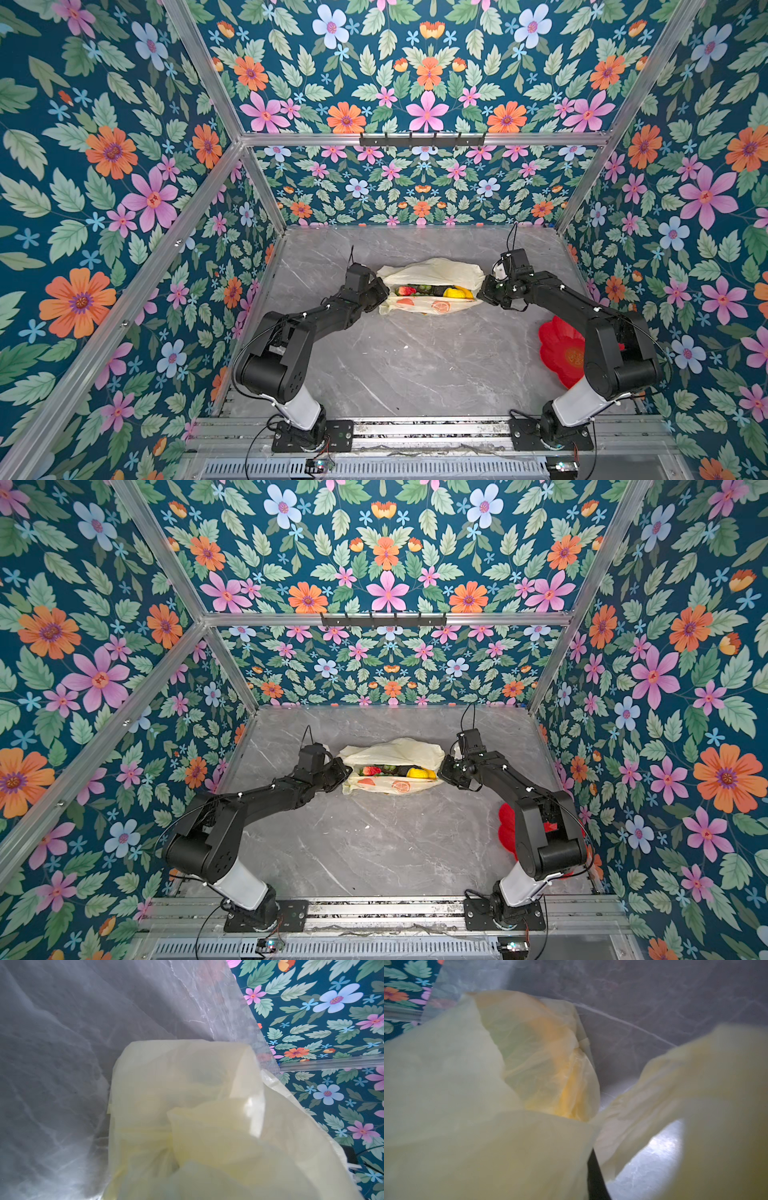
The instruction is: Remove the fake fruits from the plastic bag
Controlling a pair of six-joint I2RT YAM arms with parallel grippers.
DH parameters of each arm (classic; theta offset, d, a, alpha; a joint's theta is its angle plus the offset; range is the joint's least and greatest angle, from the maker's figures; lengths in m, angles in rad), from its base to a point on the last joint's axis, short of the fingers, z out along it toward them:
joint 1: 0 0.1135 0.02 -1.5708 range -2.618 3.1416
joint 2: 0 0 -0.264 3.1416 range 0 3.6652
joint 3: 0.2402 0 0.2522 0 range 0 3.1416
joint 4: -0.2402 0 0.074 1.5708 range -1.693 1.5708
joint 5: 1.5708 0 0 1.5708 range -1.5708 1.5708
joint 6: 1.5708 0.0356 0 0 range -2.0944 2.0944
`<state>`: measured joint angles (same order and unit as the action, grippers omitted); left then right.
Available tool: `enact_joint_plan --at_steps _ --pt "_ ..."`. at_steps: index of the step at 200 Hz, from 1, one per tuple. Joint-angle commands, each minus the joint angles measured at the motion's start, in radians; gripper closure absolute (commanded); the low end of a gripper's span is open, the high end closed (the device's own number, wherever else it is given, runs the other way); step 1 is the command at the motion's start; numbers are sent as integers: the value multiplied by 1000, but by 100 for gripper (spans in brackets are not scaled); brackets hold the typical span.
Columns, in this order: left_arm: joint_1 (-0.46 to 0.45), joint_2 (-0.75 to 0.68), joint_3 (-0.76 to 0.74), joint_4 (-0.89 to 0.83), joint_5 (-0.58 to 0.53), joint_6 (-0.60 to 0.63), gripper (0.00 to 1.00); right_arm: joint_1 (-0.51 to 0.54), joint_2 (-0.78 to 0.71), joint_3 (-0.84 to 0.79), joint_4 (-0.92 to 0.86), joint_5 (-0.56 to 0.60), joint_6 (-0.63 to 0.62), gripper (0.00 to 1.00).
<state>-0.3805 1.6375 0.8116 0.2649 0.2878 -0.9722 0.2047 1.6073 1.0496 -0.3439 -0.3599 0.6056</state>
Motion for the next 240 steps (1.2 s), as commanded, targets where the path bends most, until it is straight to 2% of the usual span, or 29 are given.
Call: enact_joint_plan --at_steps 1,13,32,56,91,125,152,182,240 --pt "4 4 34 -44 10 -3 99 -3 -15 -14 74 -36 -6 100" --pt "-1 4 57 -93 10 30 93 1 -17 -13 77 -54 -11 100" --pt "-11 -2 92 -196 -11 109 73 11 -31 0 45 -37 -28 100" --pt "-25 -56 69 -259 -58 188 50 12 -56 13 7 -23 -33 100" --pt "-99 -125 34 -321 -185 310 31 44 -70 68 -42 -17 -19 100" --pt "-200 -201 -36 -292 -344 346 24 61 -46 128 -64 -28 37 100" --pt "-227 -311 -172 -109 -365 333 22 62 -27 156 -68 -27 60 100" --pt "-276 -343 -226 -30 -403 442 17 61 -11 182 -83 -30 70 100" --pt "-280 -161 -72 -275 -525 464 12 114 -23 254 -101 -29 60 100"
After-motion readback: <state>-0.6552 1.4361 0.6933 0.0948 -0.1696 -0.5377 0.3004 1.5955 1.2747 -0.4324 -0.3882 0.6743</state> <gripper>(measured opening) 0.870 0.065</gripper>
